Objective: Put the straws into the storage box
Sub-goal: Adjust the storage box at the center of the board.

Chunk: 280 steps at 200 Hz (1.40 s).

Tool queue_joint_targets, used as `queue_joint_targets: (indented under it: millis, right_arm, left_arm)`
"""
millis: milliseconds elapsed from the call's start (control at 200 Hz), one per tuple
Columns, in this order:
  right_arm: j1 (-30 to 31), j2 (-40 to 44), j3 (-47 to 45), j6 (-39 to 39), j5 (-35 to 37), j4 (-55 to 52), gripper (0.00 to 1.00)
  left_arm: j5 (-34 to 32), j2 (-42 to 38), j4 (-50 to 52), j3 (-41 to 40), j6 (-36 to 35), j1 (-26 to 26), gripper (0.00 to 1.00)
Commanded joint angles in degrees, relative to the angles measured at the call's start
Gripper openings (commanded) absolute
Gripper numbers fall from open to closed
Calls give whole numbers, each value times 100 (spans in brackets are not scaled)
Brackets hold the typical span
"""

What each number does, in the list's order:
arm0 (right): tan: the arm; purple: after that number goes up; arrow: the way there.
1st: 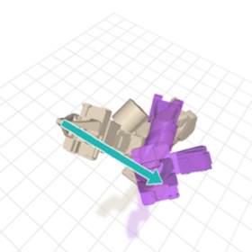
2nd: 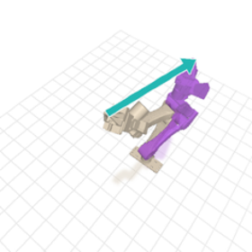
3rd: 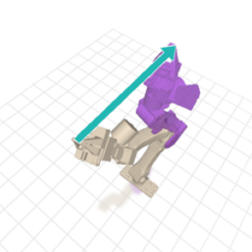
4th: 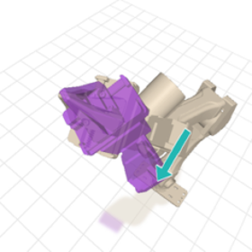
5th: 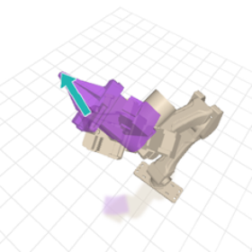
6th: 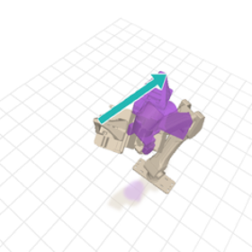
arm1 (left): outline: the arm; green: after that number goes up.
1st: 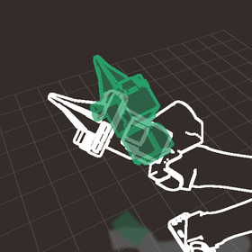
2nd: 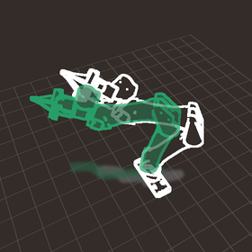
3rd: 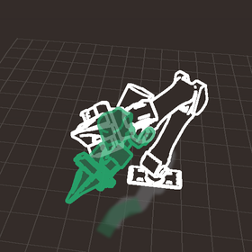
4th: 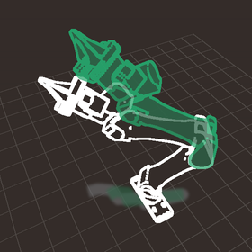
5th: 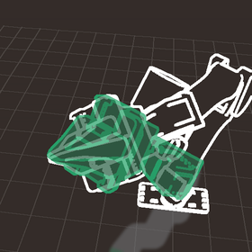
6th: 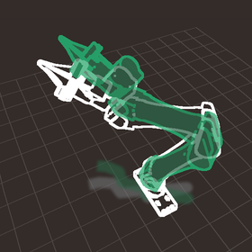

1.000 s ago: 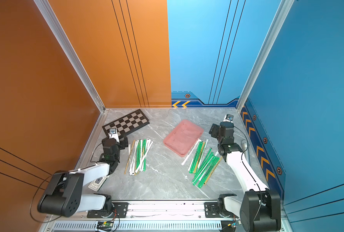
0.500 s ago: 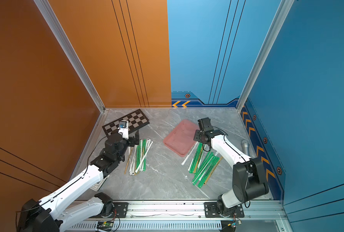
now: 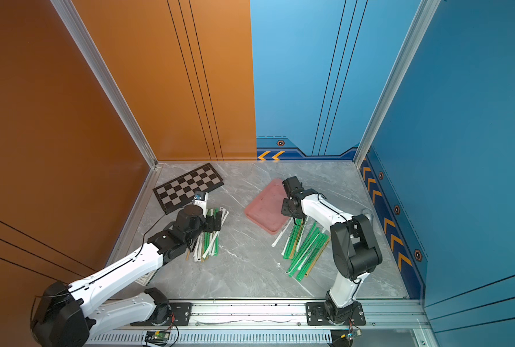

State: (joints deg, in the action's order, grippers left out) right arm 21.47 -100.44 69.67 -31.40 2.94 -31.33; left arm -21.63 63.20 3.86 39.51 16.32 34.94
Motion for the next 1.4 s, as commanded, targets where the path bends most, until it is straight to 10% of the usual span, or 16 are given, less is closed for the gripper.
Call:
queue_joint_targets:
  millis: [0, 305, 671, 916, 1131, 1396]
  right_arm:
    - [85, -239, 192, -14, -57, -246, 40]
    - [190, -490, 318, 2, -4, -330, 34]
    - [516, -768, 579, 199, -136, -334, 2]
    - [842, -697, 589, 402, -248, -347, 0]
    - [1163, -421, 107, 352, -287, -374, 0]
    - [1289, -119, -32, 120, -355, -374, 7]
  left_arm:
    - [-223, -142, 439, -62, 386, -71, 99]
    - [-306, -781, 874, -421, 873, -573, 99]
    - [-562, -1352, 1405, -679, 1440, -1166, 99]
    - [502, -1380, 1596, -549, 1505, -1740, 99]
    - [1685, -1019, 1645, -390, 694, -1355, 82]
    - [1535, -170, 2196, -2, 126, -130, 63]
